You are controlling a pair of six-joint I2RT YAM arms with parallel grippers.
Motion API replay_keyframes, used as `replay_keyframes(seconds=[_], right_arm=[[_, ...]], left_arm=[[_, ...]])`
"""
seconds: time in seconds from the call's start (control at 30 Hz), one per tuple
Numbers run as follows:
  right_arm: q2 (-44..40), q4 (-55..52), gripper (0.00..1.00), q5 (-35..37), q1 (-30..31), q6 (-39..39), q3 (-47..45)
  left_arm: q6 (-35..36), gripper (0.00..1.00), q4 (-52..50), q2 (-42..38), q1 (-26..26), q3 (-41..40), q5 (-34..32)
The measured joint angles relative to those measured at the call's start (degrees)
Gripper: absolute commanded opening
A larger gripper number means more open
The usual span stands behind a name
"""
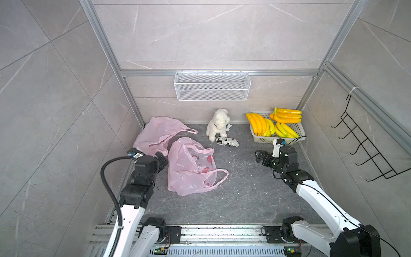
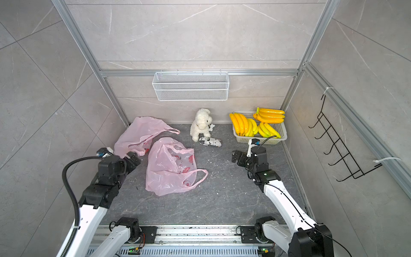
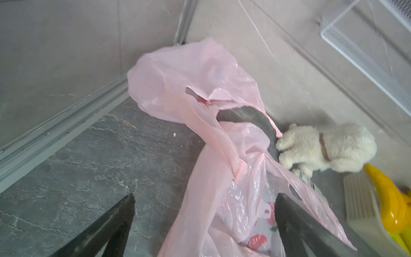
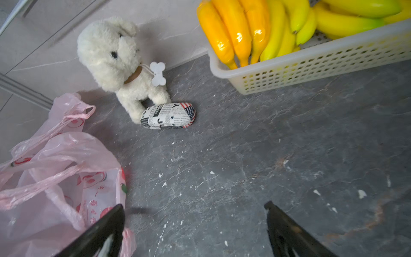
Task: Place the banana into a plastic bag & tie a knot
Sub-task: Open the plastic bag at the center of the board.
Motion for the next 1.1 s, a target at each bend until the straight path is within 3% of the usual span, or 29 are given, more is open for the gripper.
replay_keyframes(seconds=[0.23, 0.4, 0.53, 0.7, 0.9, 1.03, 1.1], right_arm=[[1.2, -1.4, 1.0, -2.1, 10.5, -1.5, 0.4], [4.0, -1.2, 1.0, -1.6, 16.1, -3.4, 0.9], [4.7, -1.2, 1.0, -0.5, 16.9, -3.9, 0.9], [4.3, -0.8, 1.0, 0.3, 17.6, -4.2, 0.7], [2.1, 0.0, 1.0, 0.2, 18.1, -4.4, -1.1], [2.0, 0.5, 1.0, -0.2, 19.1, -4.4, -1.7], [2.0, 0.9, 1.0, -0.5, 19.6, -4.4, -1.7]], left_arm=[[-6.2, 0.94, -13.0, 13.6, -29.2, 6.3, -6.2], [-12.7, 0.94, -15.0, 30.7, -41.3, 13.9, -8.3], [-16.6, 0.95, -13.9, 42.6, -42.6, 16.6, -7.7], [-20.0, 0.95, -15.8, 51.6, -42.5, 19.5, -7.9], [-21.9, 0.81, -14.5, 52.0, -40.3, 15.4, -7.3], [-21.9, 0.78, -11.7, 52.1, -37.0, 11.3, -5.7], [-21.6, 0.7, -9.5, 52.5, -35.2, 9.8, -4.3]])
